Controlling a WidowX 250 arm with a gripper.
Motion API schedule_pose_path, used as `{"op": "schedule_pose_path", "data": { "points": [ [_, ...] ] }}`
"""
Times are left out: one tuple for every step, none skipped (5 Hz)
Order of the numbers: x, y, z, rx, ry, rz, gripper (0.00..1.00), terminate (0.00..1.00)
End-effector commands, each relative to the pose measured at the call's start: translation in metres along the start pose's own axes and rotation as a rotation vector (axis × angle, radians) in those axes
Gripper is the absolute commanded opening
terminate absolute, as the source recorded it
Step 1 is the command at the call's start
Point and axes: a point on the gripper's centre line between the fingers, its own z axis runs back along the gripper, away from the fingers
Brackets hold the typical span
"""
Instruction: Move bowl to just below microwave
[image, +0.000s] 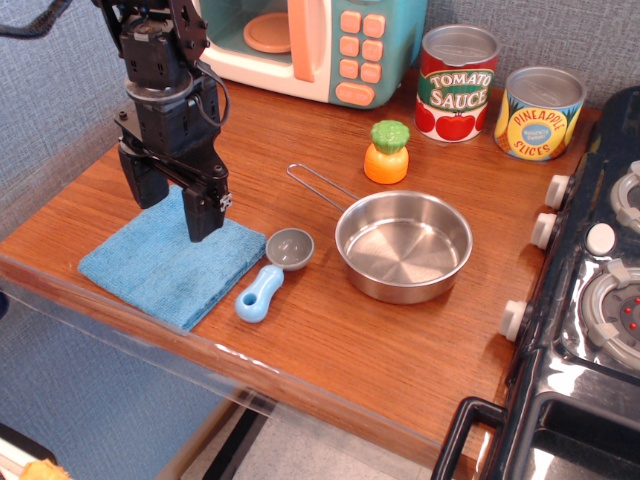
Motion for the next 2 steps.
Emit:
{"op": "schedule_pose_path", "data": {
  "points": [
    [0.000,0.000,0.000,0.000,0.000,0.000,1.00,0.00],
    [0.019,-0.026,0.006,-0.012,-0.026,-0.115,1.00,0.00]
  ]
}}
